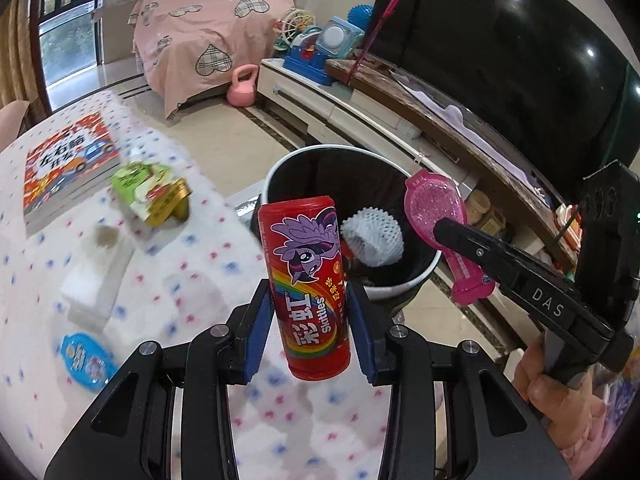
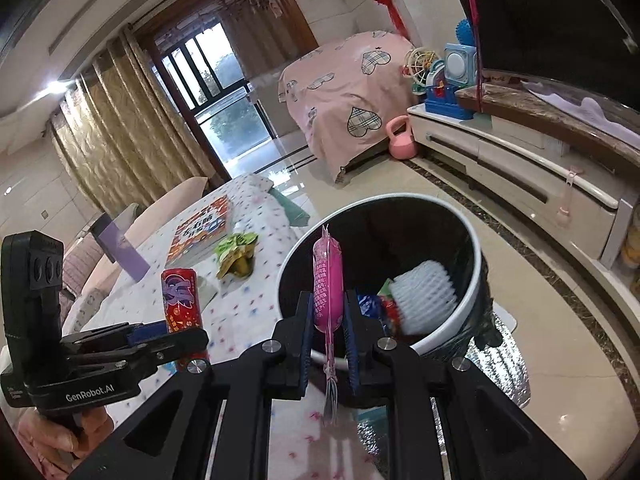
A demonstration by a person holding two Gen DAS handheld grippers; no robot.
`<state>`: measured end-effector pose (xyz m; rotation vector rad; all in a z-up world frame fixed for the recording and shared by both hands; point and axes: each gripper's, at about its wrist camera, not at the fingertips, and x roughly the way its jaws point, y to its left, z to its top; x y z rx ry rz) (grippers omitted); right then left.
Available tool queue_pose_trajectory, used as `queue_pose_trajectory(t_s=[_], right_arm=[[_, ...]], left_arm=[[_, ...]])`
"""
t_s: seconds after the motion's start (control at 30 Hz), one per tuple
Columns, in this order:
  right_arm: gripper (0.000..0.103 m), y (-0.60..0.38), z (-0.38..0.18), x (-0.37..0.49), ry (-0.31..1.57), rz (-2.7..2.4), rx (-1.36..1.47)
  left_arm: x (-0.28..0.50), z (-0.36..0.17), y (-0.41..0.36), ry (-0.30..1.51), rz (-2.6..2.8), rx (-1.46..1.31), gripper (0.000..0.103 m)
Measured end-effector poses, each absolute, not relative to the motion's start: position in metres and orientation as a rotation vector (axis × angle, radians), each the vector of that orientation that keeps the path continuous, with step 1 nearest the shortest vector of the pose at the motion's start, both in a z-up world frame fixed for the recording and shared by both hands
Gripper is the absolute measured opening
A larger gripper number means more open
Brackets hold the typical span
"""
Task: Collect trash
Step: 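Carry the Skittles tube and pink hairbrush over the bin and open both tools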
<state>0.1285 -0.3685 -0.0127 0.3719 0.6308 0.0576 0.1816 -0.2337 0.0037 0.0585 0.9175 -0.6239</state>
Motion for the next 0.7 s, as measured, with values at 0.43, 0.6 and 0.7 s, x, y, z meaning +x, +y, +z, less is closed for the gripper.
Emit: queue_pose_trajectory(t_s=[0.43,0.6,0.7], right_arm=[[0.015,-0.392,-0.008,0.144,0.631,0.033,0.359],[0.015,-0.397,-0.01,0.148,0.638,0.03,0.361],[0.015,-0.4,-0.012,0.153,0.648,0.028,0.361]], left_arm=[[0.198,0.001,-0.269,0.924,-0.64,0.106,0.036],[0.203,-0.001,-0.276,0.931,-0.638,0.113,0.036],[0.207,-0.003,-0.282,0.938,-0.636,0.117,0.036]])
